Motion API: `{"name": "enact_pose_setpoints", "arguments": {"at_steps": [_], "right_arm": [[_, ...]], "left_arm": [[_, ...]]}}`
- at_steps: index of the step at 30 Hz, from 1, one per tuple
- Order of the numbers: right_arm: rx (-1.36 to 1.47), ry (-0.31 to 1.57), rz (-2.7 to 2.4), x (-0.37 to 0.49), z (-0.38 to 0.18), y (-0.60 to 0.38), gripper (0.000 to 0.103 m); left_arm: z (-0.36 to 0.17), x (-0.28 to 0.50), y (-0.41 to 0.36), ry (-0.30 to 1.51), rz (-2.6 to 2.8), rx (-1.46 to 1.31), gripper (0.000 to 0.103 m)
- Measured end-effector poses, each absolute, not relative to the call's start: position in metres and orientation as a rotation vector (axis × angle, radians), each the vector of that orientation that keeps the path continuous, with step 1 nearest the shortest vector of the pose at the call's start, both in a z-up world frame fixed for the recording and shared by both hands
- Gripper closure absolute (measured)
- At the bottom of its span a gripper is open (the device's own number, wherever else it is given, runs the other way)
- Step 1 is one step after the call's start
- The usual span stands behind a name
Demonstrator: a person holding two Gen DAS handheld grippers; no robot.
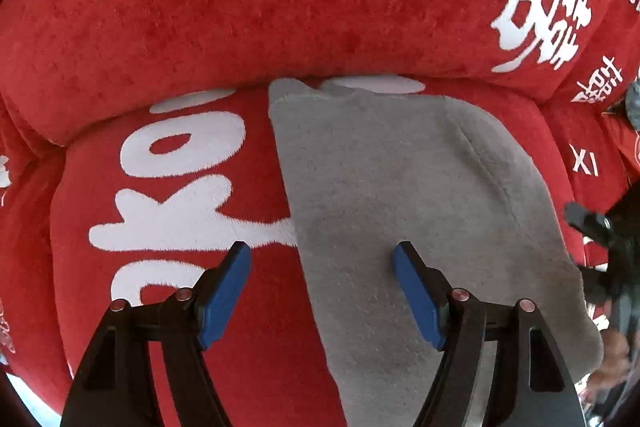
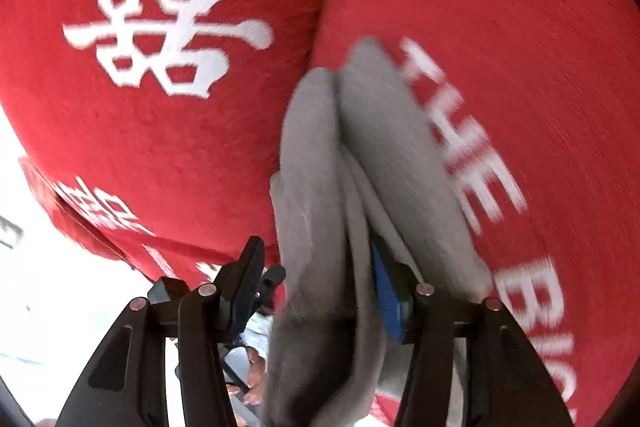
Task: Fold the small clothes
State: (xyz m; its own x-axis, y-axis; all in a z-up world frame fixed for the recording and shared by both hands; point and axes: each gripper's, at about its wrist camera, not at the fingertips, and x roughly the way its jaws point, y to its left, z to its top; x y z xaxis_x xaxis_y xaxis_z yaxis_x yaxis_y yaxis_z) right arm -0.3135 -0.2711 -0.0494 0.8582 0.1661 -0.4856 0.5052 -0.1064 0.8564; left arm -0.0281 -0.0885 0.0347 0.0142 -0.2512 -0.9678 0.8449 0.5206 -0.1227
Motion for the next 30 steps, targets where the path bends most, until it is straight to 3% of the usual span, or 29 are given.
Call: {"name": "enact_pose_setpoints", "arguments": {"at_steps": [2, 3, 4, 6, 9, 13, 15, 19, 21, 24, 30], "right_arm": [[1.574, 0.639, -0.326, -0.292, -0.042, -0.284, 0.046], [1.517, 0.688, -0.346, -0.284, -0.039, -0.288, 0.062], [1.416, 0.764, -0.39, -0.274, -0.031, -0.29, 0.089], [1.266, 0.841, -0.445, -0.26, -0.013, -0.287, 0.089], [1.132, 0.775, -0.424, -0.26, 0.025, -0.271, 0.089], [1.164, 0.797, -0.512, -0.285, 0.011, -0.263, 0.089], [1.193, 0.843, -0.562, -0.294, -0.011, -0.264, 0.089], [1.256, 0.829, -0.619, -0.311, -0.028, -0.267, 0.083], [1.222, 0.856, -0.646, -0.312, -0.022, -0.266, 0.081], [1.171, 0.927, -0.659, -0.31, -0.008, -0.26, 0.069], [1.204, 0.872, -0.571, -0.33, 0.033, -0.225, 0.07]], "left_arm": [[0.035, -0.027, -0.09, 1.277, -0.94, 0.593, 0.028], [0.033, -0.028, -0.092, 1.273, -0.94, 0.596, 0.028], [0.033, -0.028, -0.093, 1.268, -0.939, 0.601, 0.028], [0.037, -0.028, -0.094, 1.256, -0.947, 0.6, 0.028], [0.041, -0.034, -0.096, 1.239, -0.98, 0.597, 0.028], [0.025, -0.044, -0.098, 1.24, -0.999, 0.653, 0.027], [0.018, -0.046, -0.099, 1.237, -0.989, 0.657, 0.017], [0.017, -0.043, -0.097, 1.256, -0.986, 0.639, 0.016], [0.019, -0.04, -0.093, 1.257, -0.988, 0.652, 0.016], [0.024, -0.036, -0.083, 1.288, -1.008, 0.647, 0.016], [0.04, -0.047, -0.066, 1.338, -1.102, 0.628, 0.016]]}}
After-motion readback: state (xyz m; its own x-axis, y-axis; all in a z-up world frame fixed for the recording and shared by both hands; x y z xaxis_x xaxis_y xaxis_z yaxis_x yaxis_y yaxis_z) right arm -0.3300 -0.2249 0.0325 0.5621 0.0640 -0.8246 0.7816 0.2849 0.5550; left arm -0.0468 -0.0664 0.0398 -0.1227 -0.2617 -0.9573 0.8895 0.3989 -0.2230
